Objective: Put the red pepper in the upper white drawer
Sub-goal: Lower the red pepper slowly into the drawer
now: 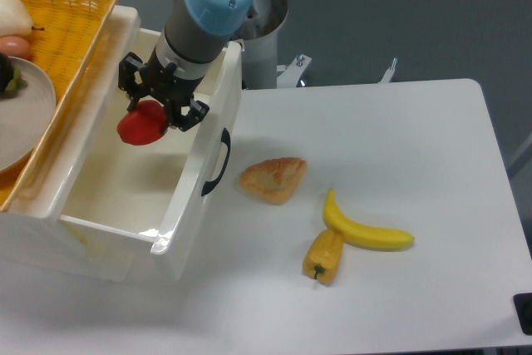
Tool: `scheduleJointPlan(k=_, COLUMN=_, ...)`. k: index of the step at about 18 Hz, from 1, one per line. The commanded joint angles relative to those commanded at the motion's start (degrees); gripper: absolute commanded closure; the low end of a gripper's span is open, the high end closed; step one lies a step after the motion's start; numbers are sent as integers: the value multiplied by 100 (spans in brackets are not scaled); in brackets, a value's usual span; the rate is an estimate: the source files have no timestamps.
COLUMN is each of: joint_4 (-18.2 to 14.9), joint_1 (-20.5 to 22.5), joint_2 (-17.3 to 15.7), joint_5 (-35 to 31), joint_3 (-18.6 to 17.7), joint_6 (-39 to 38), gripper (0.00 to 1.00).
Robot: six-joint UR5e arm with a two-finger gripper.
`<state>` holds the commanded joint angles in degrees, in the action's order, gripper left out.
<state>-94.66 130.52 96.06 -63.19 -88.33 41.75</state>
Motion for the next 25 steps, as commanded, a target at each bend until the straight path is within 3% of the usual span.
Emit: scheduleJointPlan(k=25, joint_4=18, joint_1=-97, joint_2=70, joint_5=0, joint_3=-123, joint_6=18, gripper=55)
